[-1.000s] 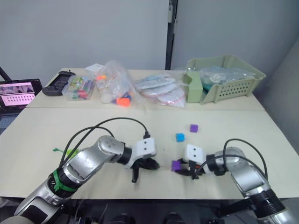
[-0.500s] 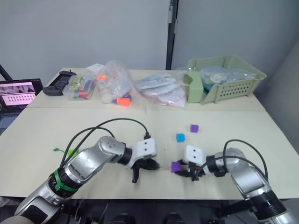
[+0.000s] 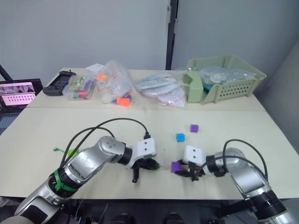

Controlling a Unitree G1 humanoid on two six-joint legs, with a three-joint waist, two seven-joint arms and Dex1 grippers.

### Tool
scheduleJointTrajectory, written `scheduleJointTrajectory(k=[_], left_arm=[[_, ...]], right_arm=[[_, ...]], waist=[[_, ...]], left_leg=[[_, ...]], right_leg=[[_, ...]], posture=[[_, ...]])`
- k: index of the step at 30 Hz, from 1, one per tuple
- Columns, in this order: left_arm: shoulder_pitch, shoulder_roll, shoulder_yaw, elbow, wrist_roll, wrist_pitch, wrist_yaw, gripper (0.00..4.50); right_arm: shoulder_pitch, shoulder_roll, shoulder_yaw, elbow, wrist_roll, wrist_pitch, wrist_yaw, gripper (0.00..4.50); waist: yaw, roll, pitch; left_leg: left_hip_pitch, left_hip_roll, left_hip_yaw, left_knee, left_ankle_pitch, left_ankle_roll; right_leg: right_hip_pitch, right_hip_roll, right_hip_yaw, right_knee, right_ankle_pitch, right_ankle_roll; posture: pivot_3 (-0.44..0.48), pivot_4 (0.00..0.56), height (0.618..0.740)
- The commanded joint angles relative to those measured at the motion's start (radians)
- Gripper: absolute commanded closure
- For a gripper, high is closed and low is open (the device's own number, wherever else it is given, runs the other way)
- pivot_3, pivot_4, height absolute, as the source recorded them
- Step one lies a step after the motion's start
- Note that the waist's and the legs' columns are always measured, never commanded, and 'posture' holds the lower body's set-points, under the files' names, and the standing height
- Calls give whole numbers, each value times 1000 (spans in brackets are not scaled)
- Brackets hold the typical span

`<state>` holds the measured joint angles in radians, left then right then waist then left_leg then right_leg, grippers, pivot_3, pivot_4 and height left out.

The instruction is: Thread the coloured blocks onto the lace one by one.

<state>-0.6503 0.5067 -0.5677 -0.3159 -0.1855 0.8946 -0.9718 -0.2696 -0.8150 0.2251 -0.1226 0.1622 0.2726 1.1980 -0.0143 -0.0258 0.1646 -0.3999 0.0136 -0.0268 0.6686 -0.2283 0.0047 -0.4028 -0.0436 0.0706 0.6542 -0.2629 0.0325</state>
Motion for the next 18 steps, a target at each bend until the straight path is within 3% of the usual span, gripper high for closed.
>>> scheduleJointTrajectory(k=[1, 18], left_arm=[[-16, -10, 6, -23, -9, -15, 0, 4500], [-32, -73, -24, 12, -3, -35, 3, 4500]], right_arm=[[10, 5, 29, -23, -9, 13, 10, 3334], [-24, 56, 65, -45, -30, 60, 1, 3334]], waist=[[0, 0, 0], [-9, 0, 0]], left_leg=[[0, 0, 0, 0, 0, 0], [1, 1, 0, 0, 0, 0]], right_leg=[[0, 0, 0, 0, 0, 0], [0, 1, 0, 1, 0, 0]], posture=[[0, 150, 740], [0, 150, 740]])
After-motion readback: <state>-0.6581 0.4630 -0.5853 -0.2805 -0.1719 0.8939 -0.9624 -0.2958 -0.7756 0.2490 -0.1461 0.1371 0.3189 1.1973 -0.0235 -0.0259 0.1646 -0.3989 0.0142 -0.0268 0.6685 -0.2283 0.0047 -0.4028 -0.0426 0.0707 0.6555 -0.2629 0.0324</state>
